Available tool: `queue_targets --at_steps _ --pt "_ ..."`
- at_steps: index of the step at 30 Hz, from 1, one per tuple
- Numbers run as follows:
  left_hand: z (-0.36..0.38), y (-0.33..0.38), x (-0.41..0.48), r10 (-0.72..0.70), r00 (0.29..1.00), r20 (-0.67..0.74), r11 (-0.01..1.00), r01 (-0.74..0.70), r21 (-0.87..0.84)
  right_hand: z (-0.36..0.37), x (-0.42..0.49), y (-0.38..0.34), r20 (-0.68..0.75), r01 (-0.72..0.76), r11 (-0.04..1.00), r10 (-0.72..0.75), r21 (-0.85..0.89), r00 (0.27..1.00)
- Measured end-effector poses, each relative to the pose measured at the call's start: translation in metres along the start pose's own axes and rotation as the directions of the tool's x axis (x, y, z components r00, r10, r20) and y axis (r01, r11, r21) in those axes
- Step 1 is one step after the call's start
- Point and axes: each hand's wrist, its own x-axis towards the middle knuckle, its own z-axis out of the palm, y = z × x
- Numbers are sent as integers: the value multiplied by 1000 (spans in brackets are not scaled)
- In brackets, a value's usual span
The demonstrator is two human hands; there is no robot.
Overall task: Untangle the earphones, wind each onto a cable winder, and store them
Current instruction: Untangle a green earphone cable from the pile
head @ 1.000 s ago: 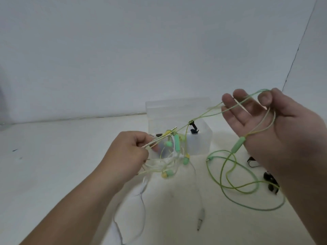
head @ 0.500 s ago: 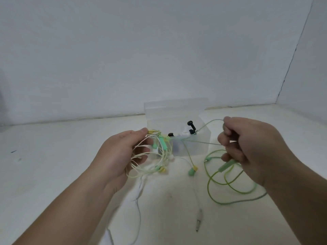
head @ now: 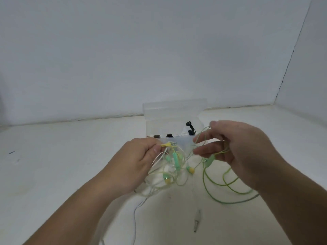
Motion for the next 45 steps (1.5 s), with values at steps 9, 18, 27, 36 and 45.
queue_targets --at_steps 9,18,27,36,45 --pt "13 11 -4 70 998 -6 994 -70 -90 26 -13 21 117 249 803 -221 -541 968" --pt "12 7 -2 150 986 -78 987 -154 -49 20 -6 25 32 203 779 -229 -594 973" --pt "6 17 0 -129 976 -174 827 9 -562 13 -3 20 -17 102 891 -122 -443 992" --pt "-31 -21 9 -431 668 -607 863 502 -60 3 -2 3 -160 99 972 -135 -213 978" --pt "4 22 -6 216 906 -363 976 -193 99 5 -13 -8 255 70 996 -80 46 964"
